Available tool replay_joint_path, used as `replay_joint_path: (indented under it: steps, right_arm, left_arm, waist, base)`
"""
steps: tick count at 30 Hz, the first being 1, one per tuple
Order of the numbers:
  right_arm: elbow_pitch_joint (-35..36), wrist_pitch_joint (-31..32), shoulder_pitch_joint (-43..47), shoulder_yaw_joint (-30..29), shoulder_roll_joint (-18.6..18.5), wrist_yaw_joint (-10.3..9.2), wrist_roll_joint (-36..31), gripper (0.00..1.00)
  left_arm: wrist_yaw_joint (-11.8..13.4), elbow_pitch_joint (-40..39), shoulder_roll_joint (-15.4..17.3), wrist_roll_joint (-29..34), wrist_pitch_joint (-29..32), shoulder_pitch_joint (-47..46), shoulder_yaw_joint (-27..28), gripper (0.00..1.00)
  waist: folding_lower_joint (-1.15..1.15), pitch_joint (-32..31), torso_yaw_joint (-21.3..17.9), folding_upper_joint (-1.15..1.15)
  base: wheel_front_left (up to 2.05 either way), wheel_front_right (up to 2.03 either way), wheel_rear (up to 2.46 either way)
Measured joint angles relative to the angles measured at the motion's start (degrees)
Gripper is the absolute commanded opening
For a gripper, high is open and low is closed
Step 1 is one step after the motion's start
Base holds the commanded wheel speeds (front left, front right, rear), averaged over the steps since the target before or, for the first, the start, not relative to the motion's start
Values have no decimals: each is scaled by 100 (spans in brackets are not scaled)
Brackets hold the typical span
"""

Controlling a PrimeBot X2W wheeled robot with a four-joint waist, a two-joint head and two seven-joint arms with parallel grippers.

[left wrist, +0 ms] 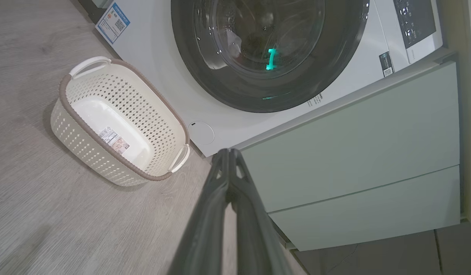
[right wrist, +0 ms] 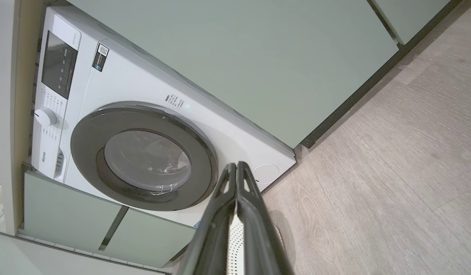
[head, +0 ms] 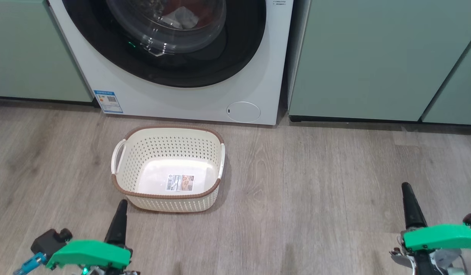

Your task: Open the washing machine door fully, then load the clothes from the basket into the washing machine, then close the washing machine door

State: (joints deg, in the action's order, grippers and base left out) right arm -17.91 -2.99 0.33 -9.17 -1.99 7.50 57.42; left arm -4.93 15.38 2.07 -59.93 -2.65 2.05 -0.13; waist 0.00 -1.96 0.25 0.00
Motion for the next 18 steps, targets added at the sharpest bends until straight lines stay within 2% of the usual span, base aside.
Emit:
replay_joint_path:
  steps: [18]
  right_arm:
    - [46, 298, -119, 32, -1, -1, 1105, 0]
  left_arm:
    - [-78, 27, 0, -1026, 278, -184, 156, 0]
  waist:
    - [0, 70, -8, 0]
  base:
    - [0, 0, 0]
